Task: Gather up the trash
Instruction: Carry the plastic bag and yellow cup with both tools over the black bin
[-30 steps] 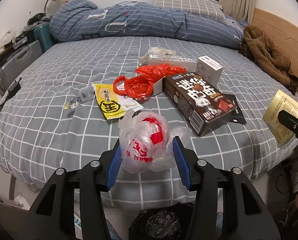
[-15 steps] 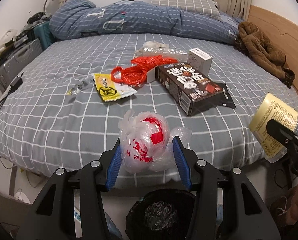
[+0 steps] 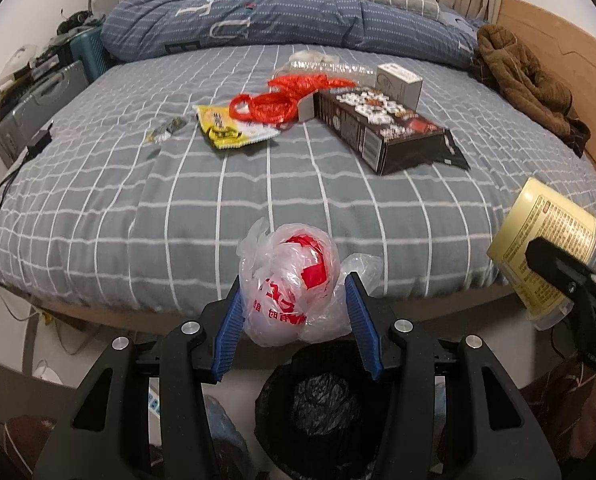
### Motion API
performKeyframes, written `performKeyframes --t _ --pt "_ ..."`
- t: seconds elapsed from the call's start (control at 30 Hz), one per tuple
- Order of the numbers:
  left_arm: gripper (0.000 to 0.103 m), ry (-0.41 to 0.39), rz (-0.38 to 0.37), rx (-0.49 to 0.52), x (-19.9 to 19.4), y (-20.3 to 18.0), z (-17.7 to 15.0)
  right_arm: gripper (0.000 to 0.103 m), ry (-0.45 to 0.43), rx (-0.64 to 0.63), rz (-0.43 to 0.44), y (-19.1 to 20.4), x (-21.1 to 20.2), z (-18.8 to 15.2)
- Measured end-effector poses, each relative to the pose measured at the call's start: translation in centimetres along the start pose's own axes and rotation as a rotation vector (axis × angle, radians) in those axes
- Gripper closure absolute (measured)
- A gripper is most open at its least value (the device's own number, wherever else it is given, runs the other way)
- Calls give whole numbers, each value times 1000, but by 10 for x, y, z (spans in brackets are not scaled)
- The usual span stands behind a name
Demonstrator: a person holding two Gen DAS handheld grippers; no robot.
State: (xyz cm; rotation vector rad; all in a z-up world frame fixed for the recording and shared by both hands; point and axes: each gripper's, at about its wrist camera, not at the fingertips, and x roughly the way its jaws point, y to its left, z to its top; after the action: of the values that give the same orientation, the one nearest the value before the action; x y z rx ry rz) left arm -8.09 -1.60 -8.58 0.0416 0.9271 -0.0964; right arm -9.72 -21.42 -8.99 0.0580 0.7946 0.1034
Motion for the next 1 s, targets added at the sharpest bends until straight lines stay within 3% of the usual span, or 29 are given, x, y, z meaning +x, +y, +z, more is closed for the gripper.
performKeyframes --t 0.77,1.0 --pt "54 116 13 -28 -20 7 -68 19 119 -7 -15 25 -15 -55" --pt "54 149 22 -21 -8 5 -79 19 173 -19 -23 30 -1 -72"
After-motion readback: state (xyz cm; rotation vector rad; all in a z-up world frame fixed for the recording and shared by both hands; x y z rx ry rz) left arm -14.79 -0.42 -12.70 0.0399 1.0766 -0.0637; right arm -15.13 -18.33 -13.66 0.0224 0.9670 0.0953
